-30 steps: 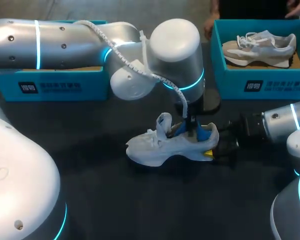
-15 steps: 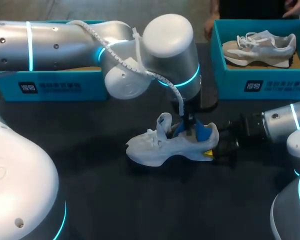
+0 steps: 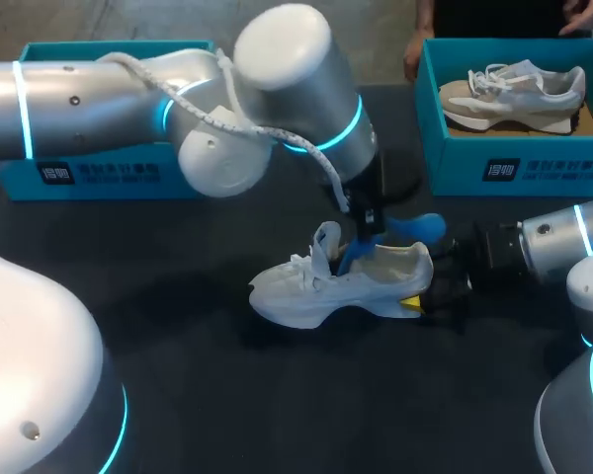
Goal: Take the shoe out of the shoebox, open the shoe tongue, remove and reinsert the insole, then place the shoe into the shoebox
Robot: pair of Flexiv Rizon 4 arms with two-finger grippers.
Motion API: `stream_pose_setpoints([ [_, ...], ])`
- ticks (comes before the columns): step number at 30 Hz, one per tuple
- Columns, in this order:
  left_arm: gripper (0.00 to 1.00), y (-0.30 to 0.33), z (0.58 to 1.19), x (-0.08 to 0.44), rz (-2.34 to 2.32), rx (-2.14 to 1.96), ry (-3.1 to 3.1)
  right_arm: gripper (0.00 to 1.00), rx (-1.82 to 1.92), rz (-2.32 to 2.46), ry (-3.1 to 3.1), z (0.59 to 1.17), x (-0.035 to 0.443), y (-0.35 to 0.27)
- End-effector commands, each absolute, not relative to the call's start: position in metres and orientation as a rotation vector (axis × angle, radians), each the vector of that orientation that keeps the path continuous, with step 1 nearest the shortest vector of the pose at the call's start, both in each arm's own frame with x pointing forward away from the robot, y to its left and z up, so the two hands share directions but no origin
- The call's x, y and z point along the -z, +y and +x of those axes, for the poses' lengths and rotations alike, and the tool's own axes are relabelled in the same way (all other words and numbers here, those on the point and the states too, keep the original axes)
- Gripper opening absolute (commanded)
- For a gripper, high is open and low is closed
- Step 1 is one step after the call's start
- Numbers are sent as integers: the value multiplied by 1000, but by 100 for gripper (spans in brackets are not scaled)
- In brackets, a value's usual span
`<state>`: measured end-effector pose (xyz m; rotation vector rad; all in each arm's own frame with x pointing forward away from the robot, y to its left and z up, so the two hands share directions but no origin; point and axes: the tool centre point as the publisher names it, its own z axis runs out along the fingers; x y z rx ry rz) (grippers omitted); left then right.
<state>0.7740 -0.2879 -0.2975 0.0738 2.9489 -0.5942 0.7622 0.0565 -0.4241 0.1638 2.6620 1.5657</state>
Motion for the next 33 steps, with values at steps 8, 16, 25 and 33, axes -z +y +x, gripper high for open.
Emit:
stream_pose_setpoints([
  [8, 0, -301, 775, 282, 65, 887, 2983, 0, -1561, 166, 2663, 761, 426, 59],
  [16, 0, -321, 768, 258, 87, 998, 2975, 0, -1561, 166, 2663, 761, 426, 59],
  [25, 0, -346, 746, 210, 179, 1261, 2967, 0, -1561, 166, 2663, 761, 426, 59],
  [33, 0, -357, 728, 170, 295, 1436, 2961, 0, -1561, 166, 2663, 761, 426, 59],
])
